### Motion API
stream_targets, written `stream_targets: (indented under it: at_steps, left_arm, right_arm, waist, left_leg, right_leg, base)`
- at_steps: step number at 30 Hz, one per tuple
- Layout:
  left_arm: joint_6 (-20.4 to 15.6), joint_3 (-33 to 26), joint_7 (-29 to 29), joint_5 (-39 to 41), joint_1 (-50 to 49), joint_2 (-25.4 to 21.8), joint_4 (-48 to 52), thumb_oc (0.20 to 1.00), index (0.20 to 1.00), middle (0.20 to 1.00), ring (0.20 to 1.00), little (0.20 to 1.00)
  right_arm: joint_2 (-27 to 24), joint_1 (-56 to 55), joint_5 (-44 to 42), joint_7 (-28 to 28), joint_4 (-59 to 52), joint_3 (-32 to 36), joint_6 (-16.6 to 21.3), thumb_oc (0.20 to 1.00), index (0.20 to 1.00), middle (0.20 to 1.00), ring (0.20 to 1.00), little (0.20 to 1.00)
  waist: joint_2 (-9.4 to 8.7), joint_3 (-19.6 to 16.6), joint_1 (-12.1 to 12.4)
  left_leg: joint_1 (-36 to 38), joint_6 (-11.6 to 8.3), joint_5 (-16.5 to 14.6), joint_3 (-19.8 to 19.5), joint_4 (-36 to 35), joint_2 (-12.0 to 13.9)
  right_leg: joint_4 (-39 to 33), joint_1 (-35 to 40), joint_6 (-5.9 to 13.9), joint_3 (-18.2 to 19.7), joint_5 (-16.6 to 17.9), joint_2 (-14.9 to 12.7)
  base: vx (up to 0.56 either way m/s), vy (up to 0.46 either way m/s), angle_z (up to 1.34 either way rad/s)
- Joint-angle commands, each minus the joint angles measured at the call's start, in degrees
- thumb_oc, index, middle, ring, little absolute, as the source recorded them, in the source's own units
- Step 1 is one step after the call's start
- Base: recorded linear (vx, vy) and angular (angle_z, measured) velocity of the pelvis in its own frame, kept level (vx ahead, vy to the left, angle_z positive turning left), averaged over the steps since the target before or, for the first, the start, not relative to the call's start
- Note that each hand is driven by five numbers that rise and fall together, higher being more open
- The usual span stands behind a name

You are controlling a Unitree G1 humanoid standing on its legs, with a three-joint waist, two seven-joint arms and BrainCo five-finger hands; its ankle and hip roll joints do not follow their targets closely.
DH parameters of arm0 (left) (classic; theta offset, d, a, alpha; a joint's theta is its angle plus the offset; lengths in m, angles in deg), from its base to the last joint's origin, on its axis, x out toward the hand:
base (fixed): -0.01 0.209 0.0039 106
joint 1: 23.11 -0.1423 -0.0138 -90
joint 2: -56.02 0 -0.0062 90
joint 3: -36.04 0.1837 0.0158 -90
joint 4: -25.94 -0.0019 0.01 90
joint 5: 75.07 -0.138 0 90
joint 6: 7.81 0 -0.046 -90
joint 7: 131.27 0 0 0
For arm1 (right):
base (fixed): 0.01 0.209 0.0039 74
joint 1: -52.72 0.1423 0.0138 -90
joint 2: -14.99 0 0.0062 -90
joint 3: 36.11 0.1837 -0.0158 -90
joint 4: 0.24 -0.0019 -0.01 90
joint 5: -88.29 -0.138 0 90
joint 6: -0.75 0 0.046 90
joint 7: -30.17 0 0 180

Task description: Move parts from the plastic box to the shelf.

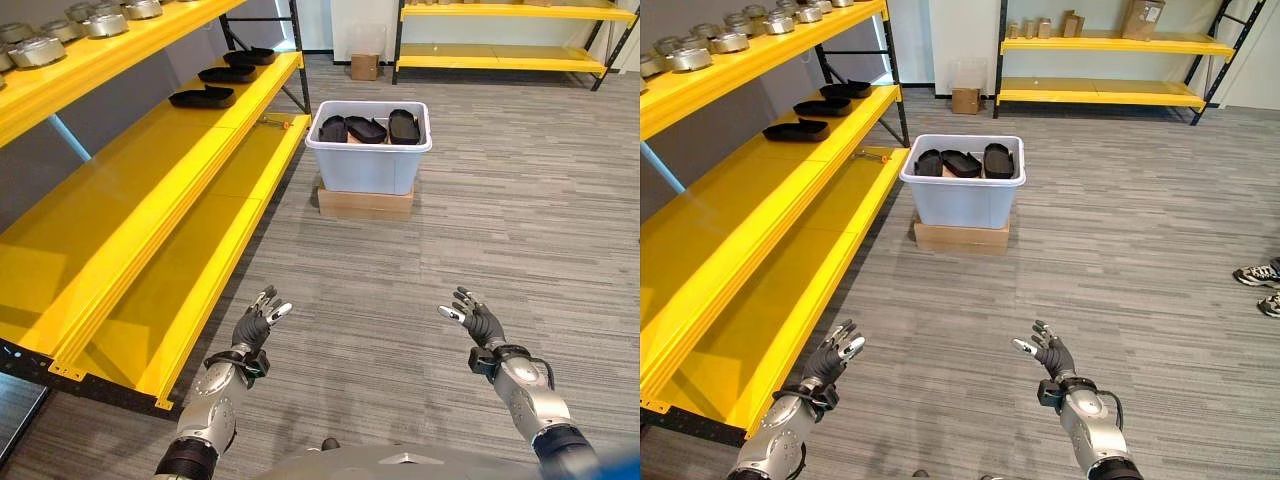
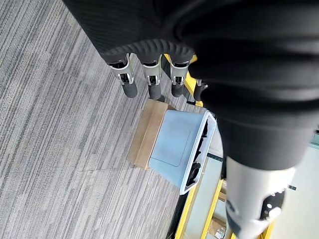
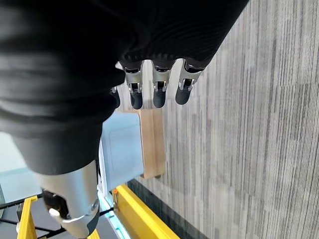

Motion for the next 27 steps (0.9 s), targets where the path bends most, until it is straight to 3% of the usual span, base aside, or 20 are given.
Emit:
stream_targets:
  at_steps: [1,10,15,20,27]
  left_arm:
    - [-1.9,-1.0,0.2,-1.3,3.3,-1.1,1.2,1.0,1.0,1.0,1.0,1.0]
    - [0.1,-0.6,0.3,1.0,2.9,-0.9,1.4,1.0,1.0,1.0,1.0,1.0]
    - [2.3,-1.0,-2.3,5.9,2.9,-0.3,2.1,1.0,1.0,1.0,1.0,1.0]
    - [3.5,-0.6,-3.9,1.9,2.7,-0.9,2.7,1.0,1.0,1.0,1.0,1.0]
    - [5.2,-1.0,-4.7,4.4,2.4,-1.0,1.0,1.0,1.0,1.0,1.0,1.0]
  right_arm:
    - [-0.2,3.0,1.3,4.2,-2.9,0.0,2.3,1.0,1.0,1.0,1.0,1.0]
    - [0.2,2.9,2.0,6.2,-3.5,0.8,2.4,1.0,1.0,1.0,1.0,1.0]
    - [-0.2,3.3,2.8,9.3,-2.9,1.4,3.2,1.0,1.0,1.0,1.0,1.0]
    - [-0.4,3.3,3.3,8.4,-3.0,2.0,3.0,1.0,1.0,1.0,1.0,1.0]
    - [-0.6,2.9,4.0,7.0,-2.9,1.8,3.1,1.0,1.0,1.0,1.0,1.0]
  waist:
    - [-3.09,-0.4,0.2]
    - [-2.81,-0.2,-0.2]
    - [-2.69,0.0,-0.2]
    - [-2.7,0.3,-0.3]
    - [-2.68,0.1,-0.4]
  left_leg:
    - [2.8,-2.22,-4.8,1.0,0.3,0.6]
    - [2.8,-2.0,-5.0,1.3,0.3,0.6]
    - [2.9,-1.78,-5.1,1.3,0.3,0.5]
    - [3.0,-1.49,-5.3,1.4,0.3,0.3]
    - [3.2,-0.99,-5.7,1.5,0.3,-0.2]
  right_leg:
    - [-3.0,0.4,4.27,-1.6,5.7,-3.5]
    - [-3.0,0.2,4.28,-1.2,5.7,-3.4]
    - [-3.0,0.4,4.29,-0.9,5.7,-3.5]
    - [-3.0,0.5,4.3,-0.9,5.7,-3.6]
    - [-3.0,0.8,4.56,-0.9,5.8,-3.9]
  base:
    - [0.0,0.0,0.0]
    - [0.0,0.0,0.0]
    - [0.0,0.029,0.0]
    - [0.0,0.013,0.0]
    - [0.0,0.048,0.0]
